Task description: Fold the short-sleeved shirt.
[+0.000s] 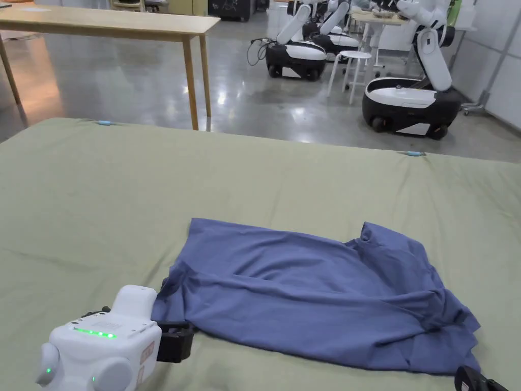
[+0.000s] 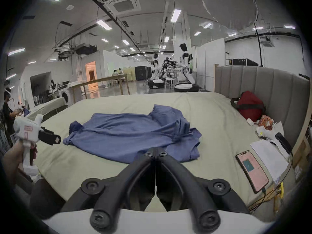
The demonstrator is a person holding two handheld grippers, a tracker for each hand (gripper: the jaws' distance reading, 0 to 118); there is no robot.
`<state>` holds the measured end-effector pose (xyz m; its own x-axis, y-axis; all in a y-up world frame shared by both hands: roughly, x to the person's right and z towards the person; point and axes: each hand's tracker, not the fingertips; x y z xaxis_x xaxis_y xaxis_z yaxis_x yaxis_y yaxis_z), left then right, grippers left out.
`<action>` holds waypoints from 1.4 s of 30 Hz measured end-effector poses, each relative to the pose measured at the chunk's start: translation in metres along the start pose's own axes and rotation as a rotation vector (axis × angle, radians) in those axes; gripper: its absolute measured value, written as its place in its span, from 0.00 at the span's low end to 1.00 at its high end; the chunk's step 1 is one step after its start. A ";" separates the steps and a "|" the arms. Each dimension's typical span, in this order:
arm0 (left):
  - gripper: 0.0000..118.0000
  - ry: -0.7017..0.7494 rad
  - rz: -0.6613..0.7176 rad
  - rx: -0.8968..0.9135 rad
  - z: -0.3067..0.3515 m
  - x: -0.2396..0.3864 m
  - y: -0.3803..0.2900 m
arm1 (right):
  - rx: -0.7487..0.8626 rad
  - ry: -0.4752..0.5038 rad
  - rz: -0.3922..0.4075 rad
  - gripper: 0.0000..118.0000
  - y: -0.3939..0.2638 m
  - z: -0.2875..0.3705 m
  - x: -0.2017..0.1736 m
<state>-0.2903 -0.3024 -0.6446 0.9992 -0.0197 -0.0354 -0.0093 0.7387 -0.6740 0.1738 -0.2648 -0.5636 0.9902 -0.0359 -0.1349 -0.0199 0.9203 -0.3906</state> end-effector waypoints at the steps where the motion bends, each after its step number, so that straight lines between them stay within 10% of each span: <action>1: 0.99 0.001 0.001 -0.021 -0.008 -0.002 0.004 | -0.009 -0.006 -0.003 0.01 0.000 -0.001 0.002; 7: 0.92 0.019 0.005 -0.121 -0.055 -0.011 0.018 | -0.092 -0.056 -0.026 0.01 -0.003 -0.018 0.021; 13: 0.43 -0.024 -0.014 -0.154 -0.042 0.011 0.023 | -0.259 -0.166 -0.035 0.06 -0.002 -0.068 0.053; 16: 0.07 -0.001 -0.019 -0.106 -0.031 0.013 0.031 | -0.359 -0.102 -0.064 0.80 0.004 -0.108 0.069; 18: 0.07 -0.026 0.011 -0.107 -0.028 0.011 0.041 | -0.391 -0.092 -0.066 0.96 0.006 -0.137 0.079; 22: 0.06 -0.024 -0.011 -0.084 -0.020 0.016 0.053 | -0.417 -0.130 -0.093 0.89 0.013 -0.174 0.091; 25: 0.05 -0.019 -0.029 -0.081 -0.016 0.020 0.057 | -0.520 -0.099 -0.129 0.17 0.013 -0.190 0.096; 42: 0.04 -0.103 0.004 0.071 0.112 -0.009 0.026 | -0.324 0.045 -0.145 0.09 0.048 -0.024 0.090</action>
<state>-0.2946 -0.2074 -0.5797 0.9980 0.0496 0.0403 -0.0140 0.7846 -0.6198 0.2582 -0.2326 -0.6162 0.9791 -0.1807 -0.0938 0.0706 0.7334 -0.6762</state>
